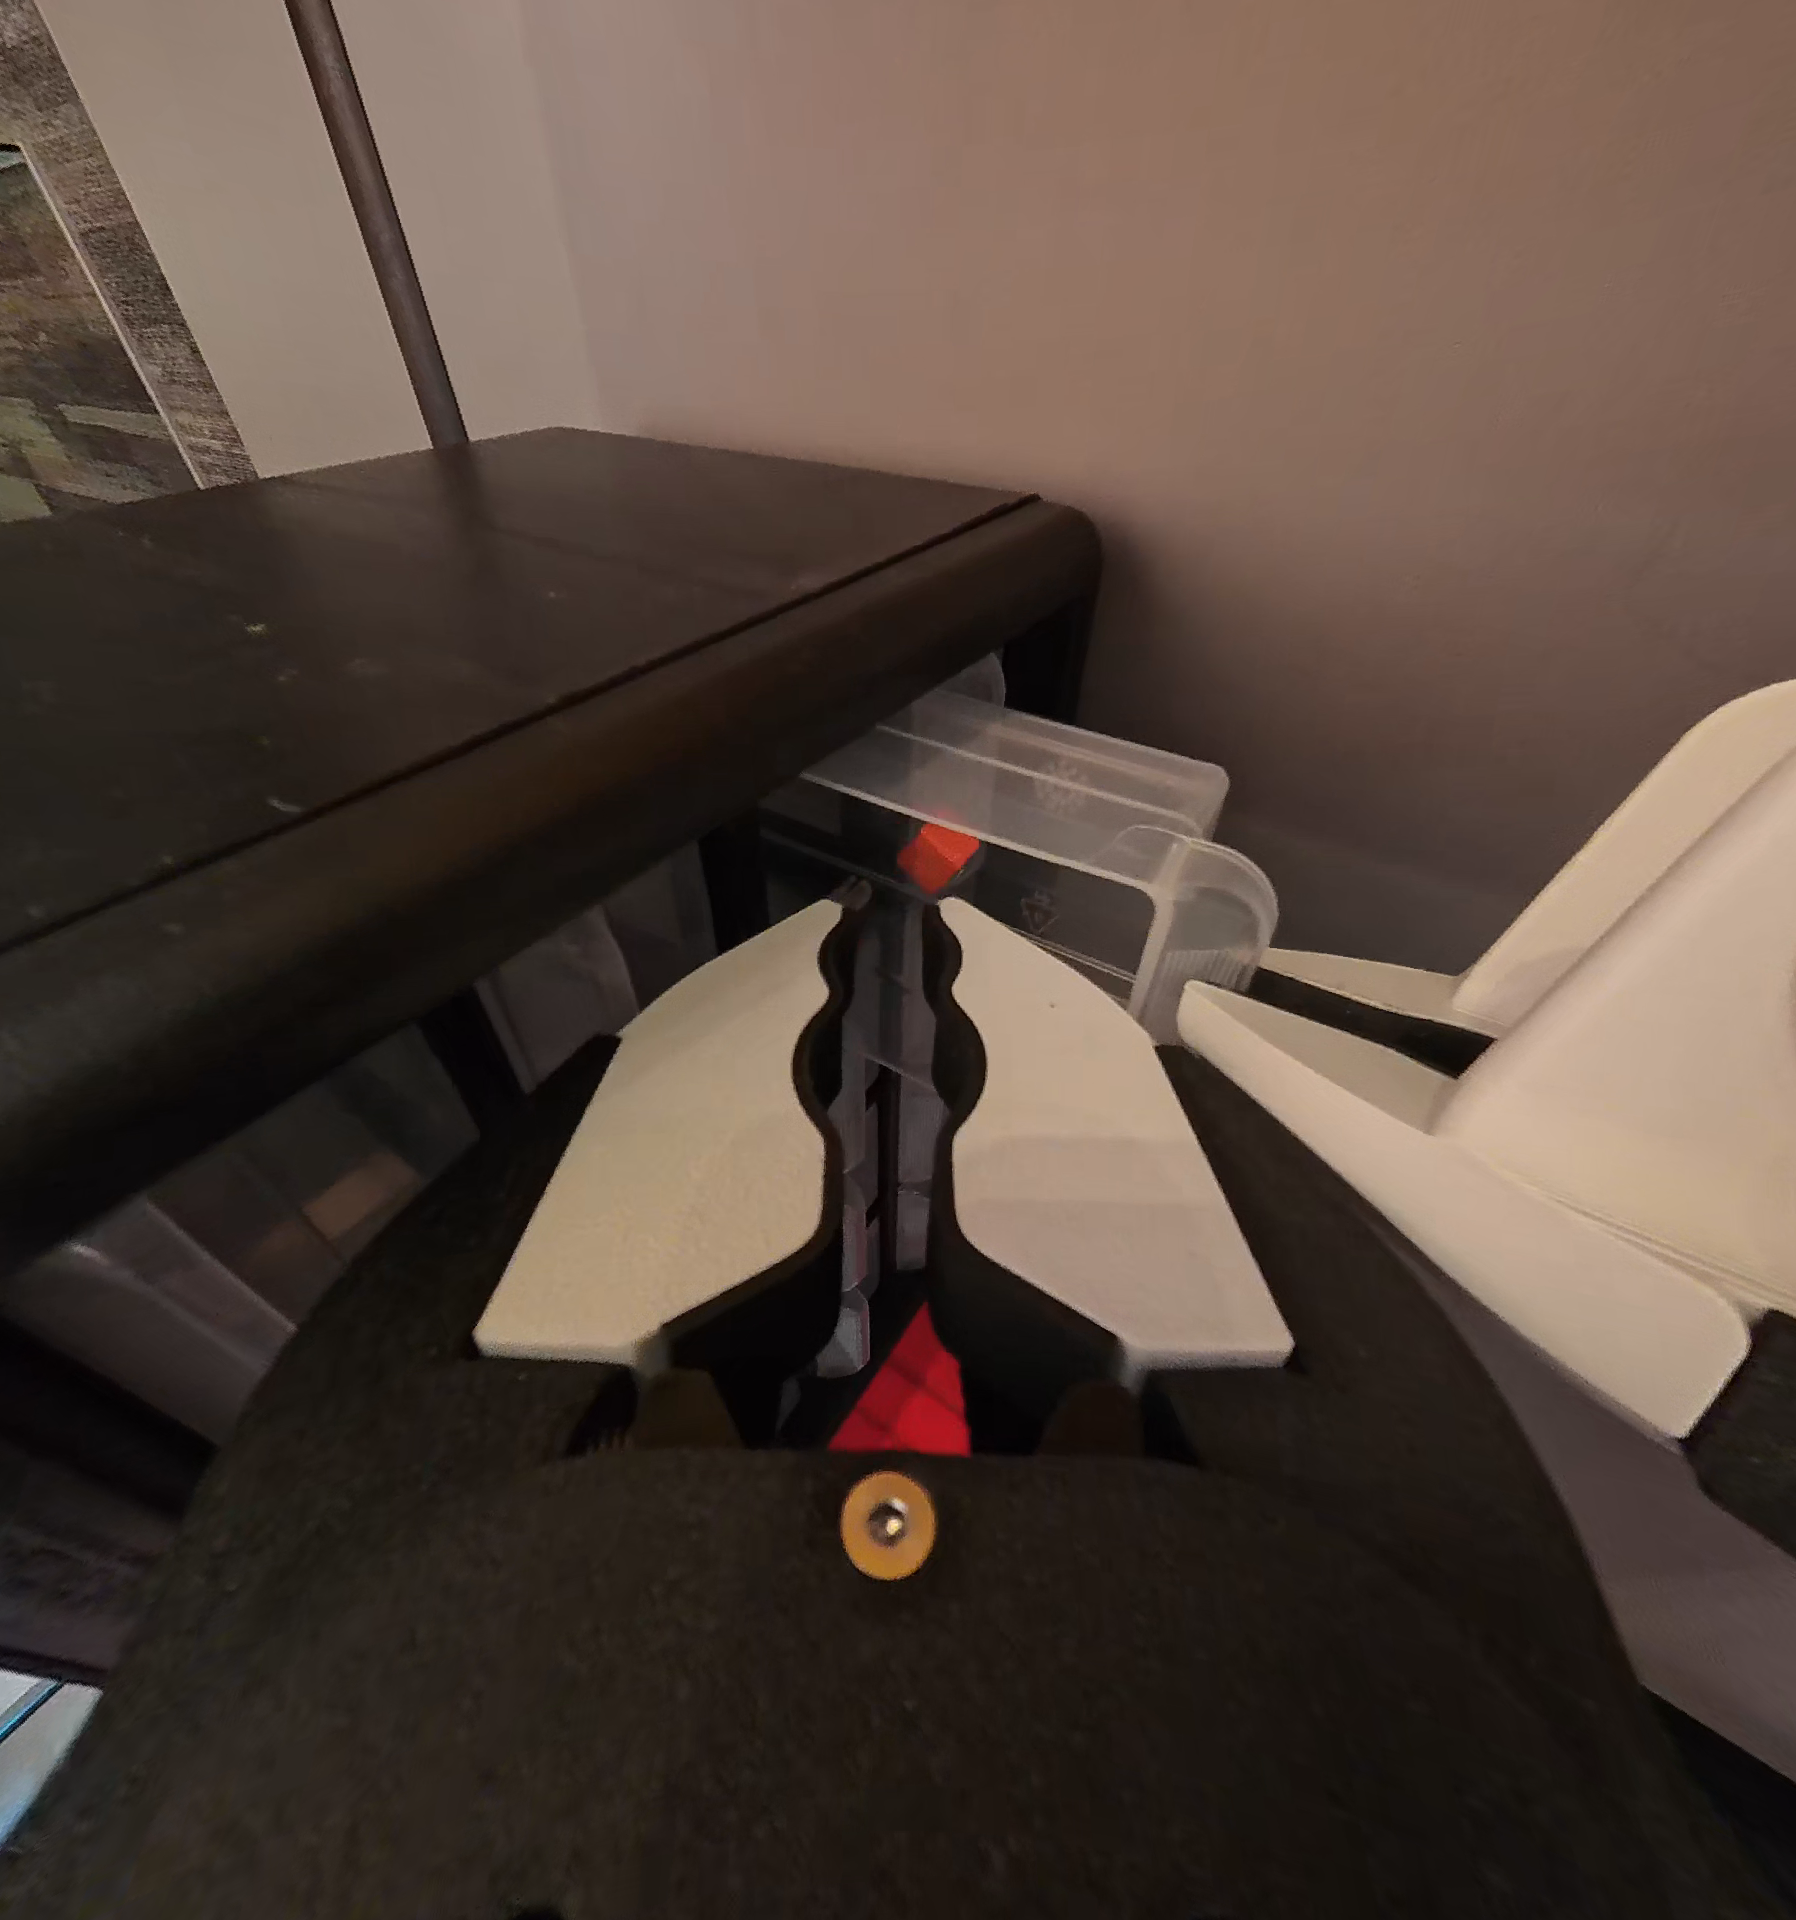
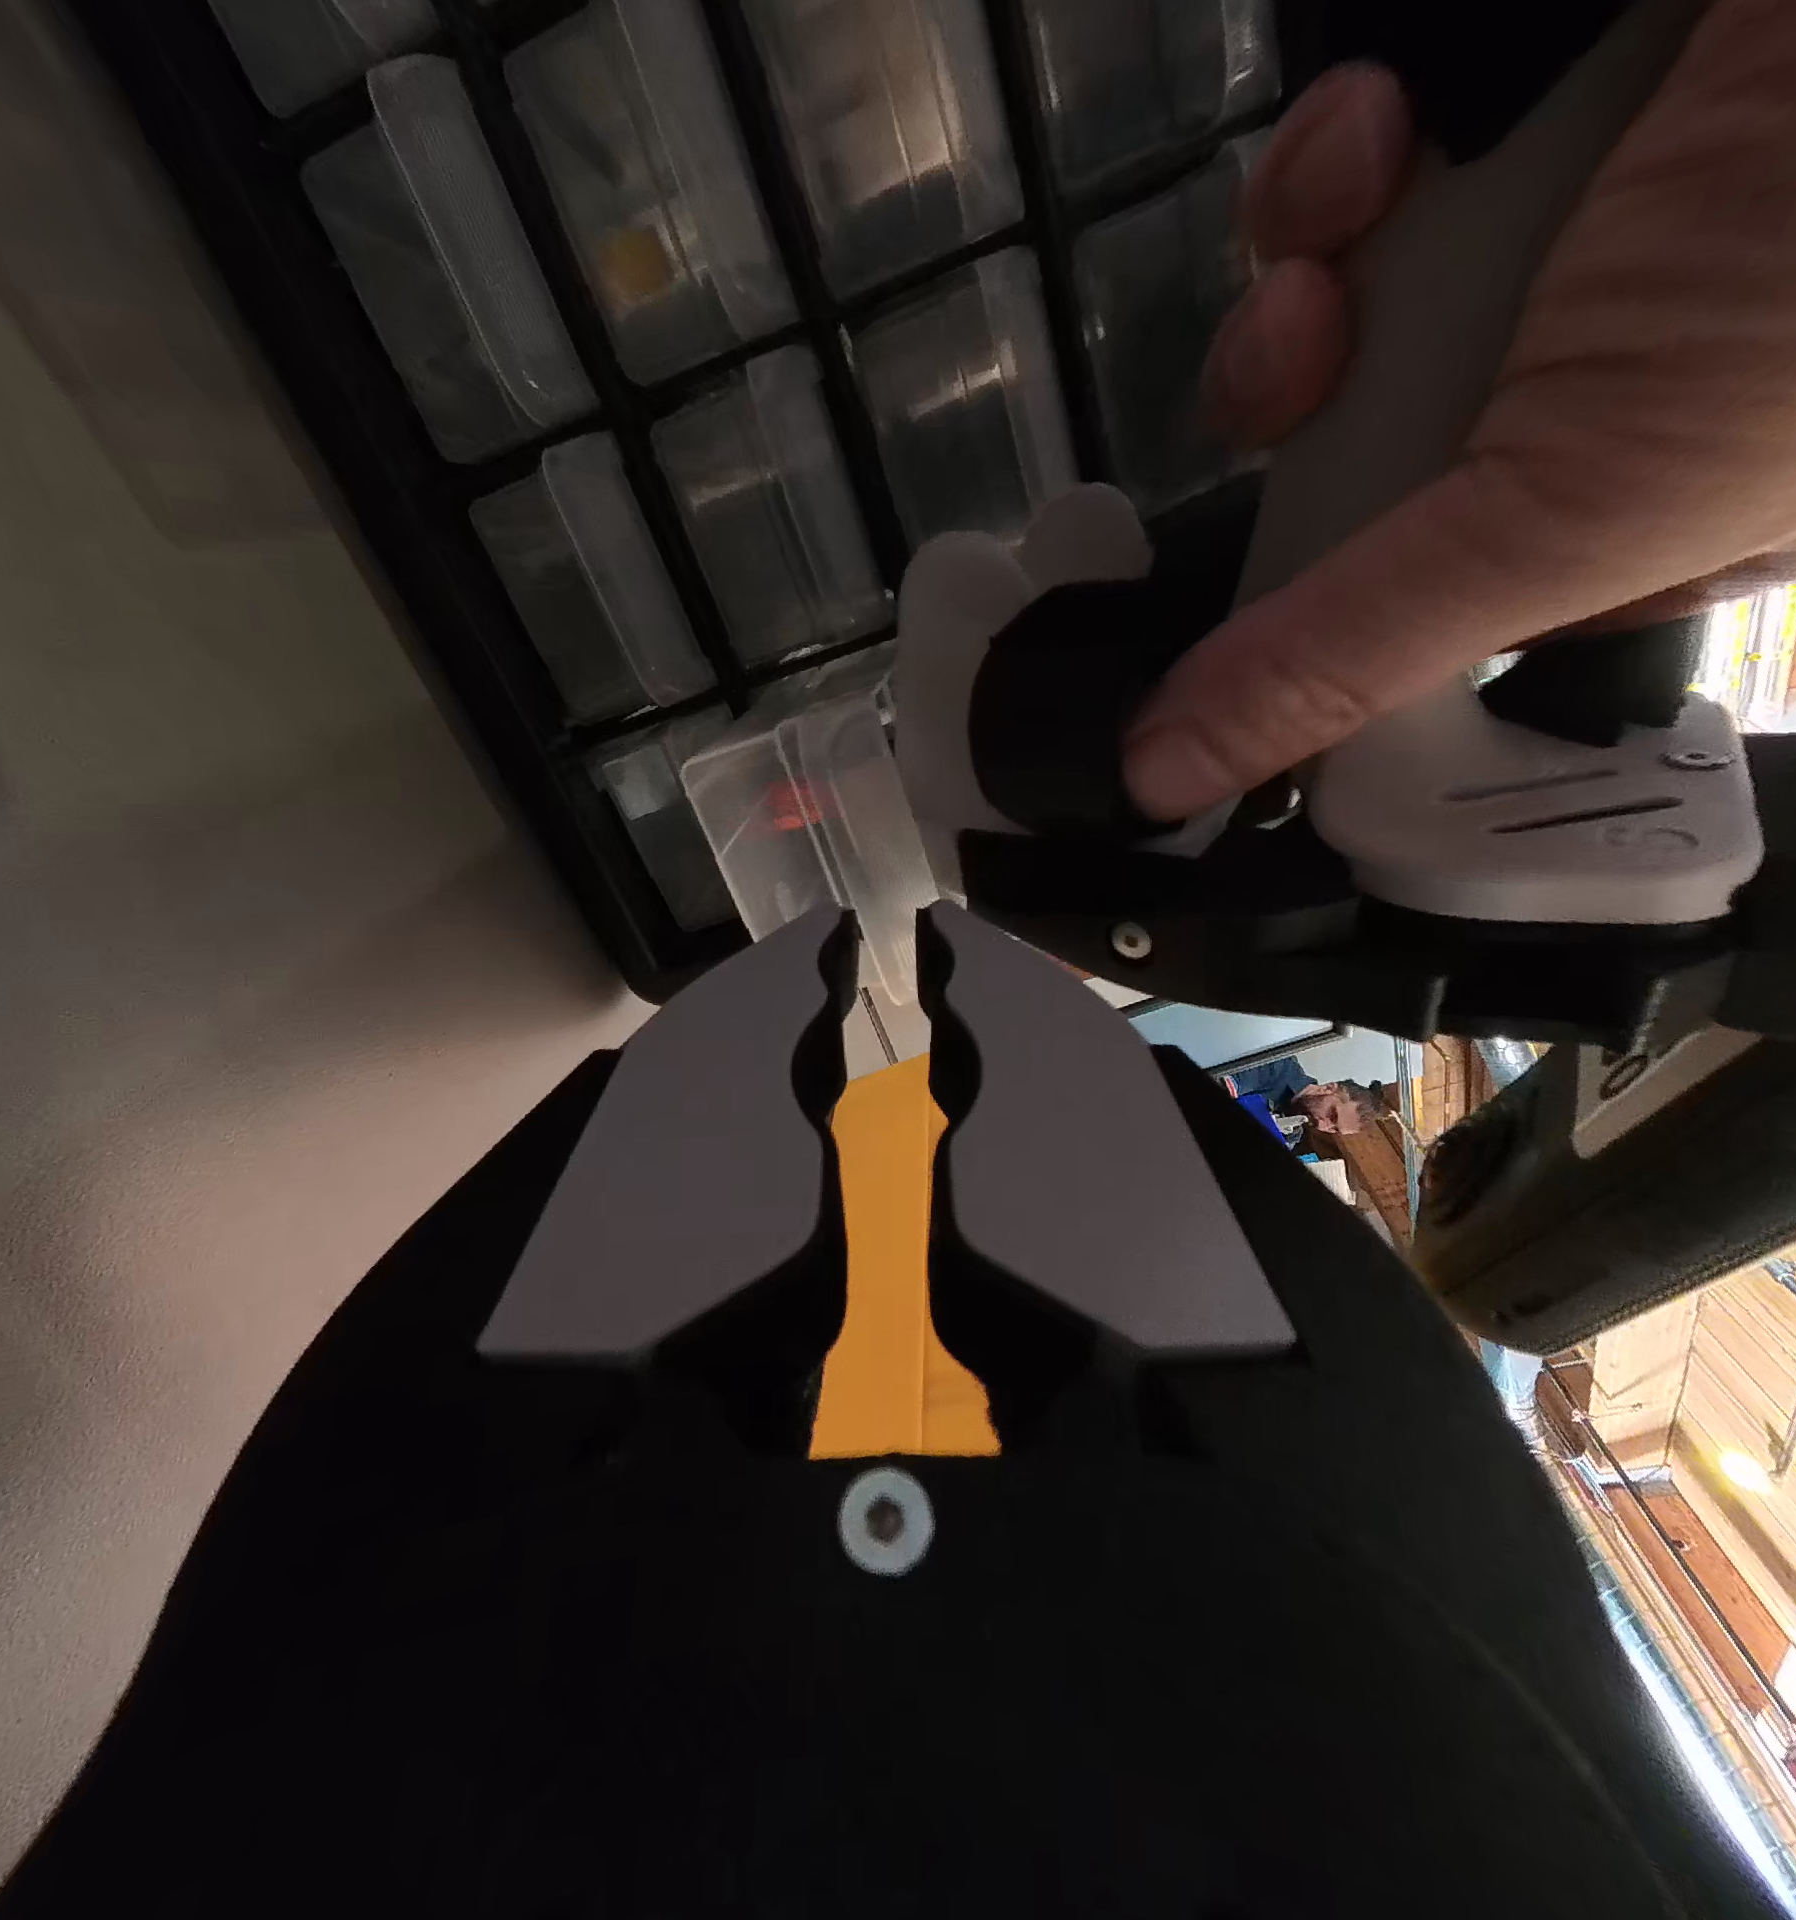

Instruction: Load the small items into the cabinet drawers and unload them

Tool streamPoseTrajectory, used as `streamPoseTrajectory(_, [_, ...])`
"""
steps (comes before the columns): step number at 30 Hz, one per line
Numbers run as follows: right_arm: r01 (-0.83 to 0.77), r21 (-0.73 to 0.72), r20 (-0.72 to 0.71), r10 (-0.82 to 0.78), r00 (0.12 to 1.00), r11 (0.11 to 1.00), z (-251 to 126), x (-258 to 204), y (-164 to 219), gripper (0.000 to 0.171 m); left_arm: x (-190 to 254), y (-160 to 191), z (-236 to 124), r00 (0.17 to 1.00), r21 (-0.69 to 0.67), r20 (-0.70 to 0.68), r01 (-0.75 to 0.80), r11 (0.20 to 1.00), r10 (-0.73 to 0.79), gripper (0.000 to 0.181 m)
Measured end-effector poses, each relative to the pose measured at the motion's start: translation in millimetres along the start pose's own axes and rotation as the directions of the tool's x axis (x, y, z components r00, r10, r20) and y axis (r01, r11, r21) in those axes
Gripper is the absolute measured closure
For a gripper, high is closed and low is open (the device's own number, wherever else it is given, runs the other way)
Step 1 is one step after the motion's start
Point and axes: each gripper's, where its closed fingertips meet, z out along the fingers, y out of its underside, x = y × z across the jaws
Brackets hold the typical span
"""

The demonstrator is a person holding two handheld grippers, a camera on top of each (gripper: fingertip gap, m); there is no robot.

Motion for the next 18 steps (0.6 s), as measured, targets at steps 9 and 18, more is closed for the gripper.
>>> streamPoseTrajectory(9, [-0.002,0.0,0.0,0.002,1.0,1.0,0.0,0.1,0.5,0.16,-7.8,5.0,-24.4,0.996,0.108,0.037,0.083,0.991,-0.087,0.16])
streamPoseTrajectory(18, [0.004,0.004,-0.013,-0.004,1.0,1.0,1.6,0.2,0.1,0.16,-27.8,54.4,-118.0,0.89,0.582,-0.069,0.403,0.707,-0.451,0.15])
